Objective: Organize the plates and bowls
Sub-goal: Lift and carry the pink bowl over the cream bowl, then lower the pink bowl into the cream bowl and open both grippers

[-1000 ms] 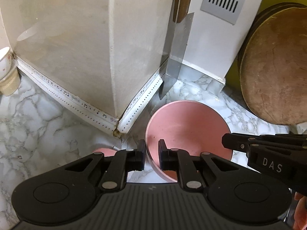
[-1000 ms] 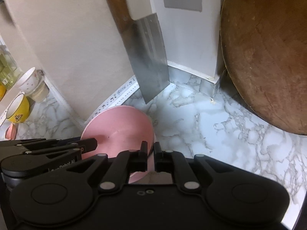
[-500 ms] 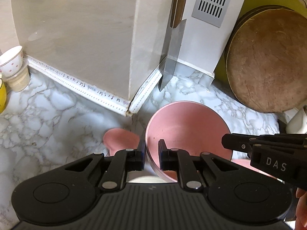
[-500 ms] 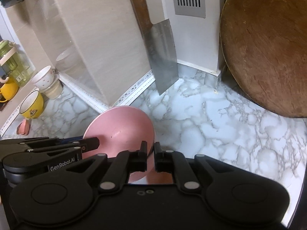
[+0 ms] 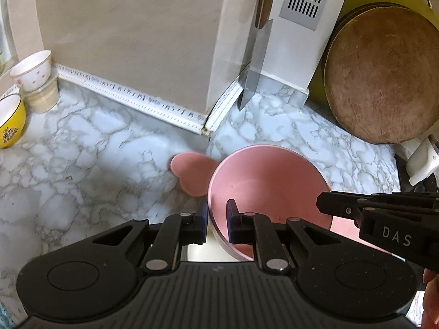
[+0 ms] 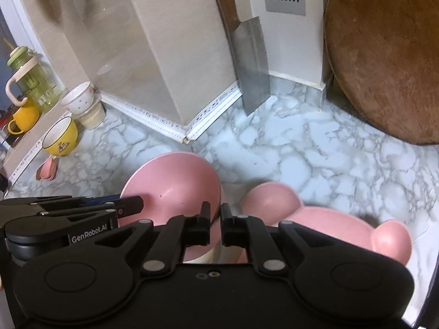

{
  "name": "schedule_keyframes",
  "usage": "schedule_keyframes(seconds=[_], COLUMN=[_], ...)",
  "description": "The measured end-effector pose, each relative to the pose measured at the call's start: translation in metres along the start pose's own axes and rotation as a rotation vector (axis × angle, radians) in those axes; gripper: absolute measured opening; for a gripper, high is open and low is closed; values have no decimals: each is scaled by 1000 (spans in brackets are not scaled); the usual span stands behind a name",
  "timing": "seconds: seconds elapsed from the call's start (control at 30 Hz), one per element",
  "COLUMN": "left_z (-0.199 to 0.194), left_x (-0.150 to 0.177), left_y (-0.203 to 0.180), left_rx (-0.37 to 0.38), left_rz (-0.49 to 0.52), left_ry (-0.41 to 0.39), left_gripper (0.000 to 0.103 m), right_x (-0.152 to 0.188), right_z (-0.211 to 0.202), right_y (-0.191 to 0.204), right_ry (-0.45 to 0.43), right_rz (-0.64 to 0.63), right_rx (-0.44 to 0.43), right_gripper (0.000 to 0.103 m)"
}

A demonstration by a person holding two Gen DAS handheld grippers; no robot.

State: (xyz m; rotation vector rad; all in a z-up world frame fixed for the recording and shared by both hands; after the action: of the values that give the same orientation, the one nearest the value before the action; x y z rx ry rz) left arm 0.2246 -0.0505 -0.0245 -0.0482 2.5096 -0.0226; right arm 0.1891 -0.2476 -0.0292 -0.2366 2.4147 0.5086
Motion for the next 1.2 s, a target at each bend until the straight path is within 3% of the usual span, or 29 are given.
schedule_keyframes(seconds=[0.53,1.2], left_z=[4,14], left_x=[19,24], left_y=[14,11], left_rx=[-11,-9], left_rz=[5,31], left_ry=[45,58], left_gripper=[13,13], right_x=[28,32], right_z=[14,21], right_y=[11,5], right_ry=[43,68], right_rz=[35,42], right_rx=[-12,-12], right_gripper=[8,9])
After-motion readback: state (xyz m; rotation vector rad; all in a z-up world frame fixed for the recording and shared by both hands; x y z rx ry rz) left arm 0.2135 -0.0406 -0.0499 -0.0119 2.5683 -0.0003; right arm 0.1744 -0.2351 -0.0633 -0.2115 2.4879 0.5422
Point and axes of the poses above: each gripper's, at about its wrist camera, not at the fingertips, and z roughly the way its jaws point, y to its left, x to its underside, the point moved 2 cm from there along z, roughly the way its jaws point, and after that the axes turned 8 degrees about -x, right-handed, at the moved point
